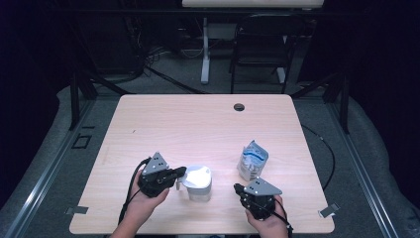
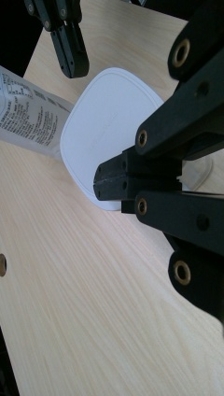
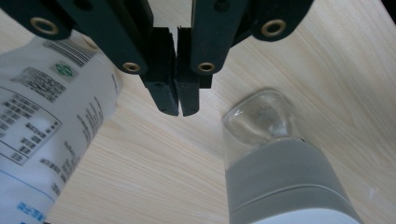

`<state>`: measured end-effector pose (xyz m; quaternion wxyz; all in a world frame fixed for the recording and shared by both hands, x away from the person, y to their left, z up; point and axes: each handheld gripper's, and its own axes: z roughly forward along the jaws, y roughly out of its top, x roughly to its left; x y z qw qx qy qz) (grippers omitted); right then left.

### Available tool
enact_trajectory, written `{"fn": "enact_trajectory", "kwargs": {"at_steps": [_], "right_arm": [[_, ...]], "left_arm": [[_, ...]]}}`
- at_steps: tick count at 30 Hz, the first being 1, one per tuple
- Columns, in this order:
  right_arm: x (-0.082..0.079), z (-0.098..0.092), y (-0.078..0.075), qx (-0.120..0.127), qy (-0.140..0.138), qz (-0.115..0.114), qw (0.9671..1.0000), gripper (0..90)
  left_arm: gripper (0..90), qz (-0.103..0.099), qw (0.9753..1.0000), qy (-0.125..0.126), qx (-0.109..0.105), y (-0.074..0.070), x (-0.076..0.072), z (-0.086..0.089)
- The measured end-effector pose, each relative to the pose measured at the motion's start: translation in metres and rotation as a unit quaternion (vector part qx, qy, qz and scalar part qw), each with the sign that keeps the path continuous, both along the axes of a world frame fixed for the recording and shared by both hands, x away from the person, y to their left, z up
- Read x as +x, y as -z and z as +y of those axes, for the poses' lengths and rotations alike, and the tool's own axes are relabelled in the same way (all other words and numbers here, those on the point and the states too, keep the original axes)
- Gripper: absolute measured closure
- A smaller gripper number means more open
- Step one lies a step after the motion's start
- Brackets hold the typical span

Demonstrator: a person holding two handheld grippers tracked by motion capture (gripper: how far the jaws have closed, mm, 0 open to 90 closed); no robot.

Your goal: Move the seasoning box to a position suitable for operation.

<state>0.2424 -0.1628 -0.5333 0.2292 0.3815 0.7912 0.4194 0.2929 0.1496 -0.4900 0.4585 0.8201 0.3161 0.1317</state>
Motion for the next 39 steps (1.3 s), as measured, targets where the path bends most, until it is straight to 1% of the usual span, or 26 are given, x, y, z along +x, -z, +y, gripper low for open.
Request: {"fn": "enact_trajectory", "kwargs": {"at_steps": [3, 10, 12, 14, 19, 23, 30, 32, 39], "right_arm": [[0.001, 0.003, -0.001, 0.0, -0.003, 0.0, 1.0, 90.0], [0.004, 0.013, -0.005, -0.001, -0.019, 0.0, 0.9998, 90.0], [0.004, 0.014, -0.006, -0.003, -0.02, 0.0, 0.9998, 90.0], [0.005, 0.015, -0.008, 0.002, -0.022, -0.002, 0.9997, 90.0], [0.006, 0.017, -0.009, 0.006, -0.024, -0.002, 0.9997, 90.0], [0.007, 0.022, -0.011, 0.0, -0.035, -0.001, 0.9994, 90.0], [0.009, 0.029, -0.013, -0.001, -0.045, -0.004, 0.999, 90.0], [0.01, 0.032, -0.014, -0.004, -0.05, -0.006, 0.9987, 90.0], [0.012, 0.038, -0.016, -0.006, -0.061, -0.003, 0.9981, 90.0]], "left_arm": [[90.0, -0.003, 1.0, -0.001, -0.001, 0.0, 0.0, 0.0], [90.0, -0.002, 1.0, -0.002, -0.003, 0.001, 0.0, 0.0], [90.0, -0.001, 1.0, -0.001, -0.003, 0.001, 0.0, 0.0], [90.0, -0.001, 1.0, -0.001, -0.003, 0.001, 0.0, 0.0], [90.0, -0.001, 1.0, -0.001, -0.004, 0.001, 0.0, 0.001], [90.0, -0.001, 1.0, -0.001, -0.004, 0.001, 0.0, 0.001], [90.0, -0.002, 1.0, -0.003, -0.002, 0.001, -0.001, 0.001], [90.0, -0.001, 1.0, -0.003, -0.006, 0.001, -0.001, 0.001], [90.0, -0.002, 1.0, -0.003, -0.005, 0.001, -0.001, 0.001]]}}
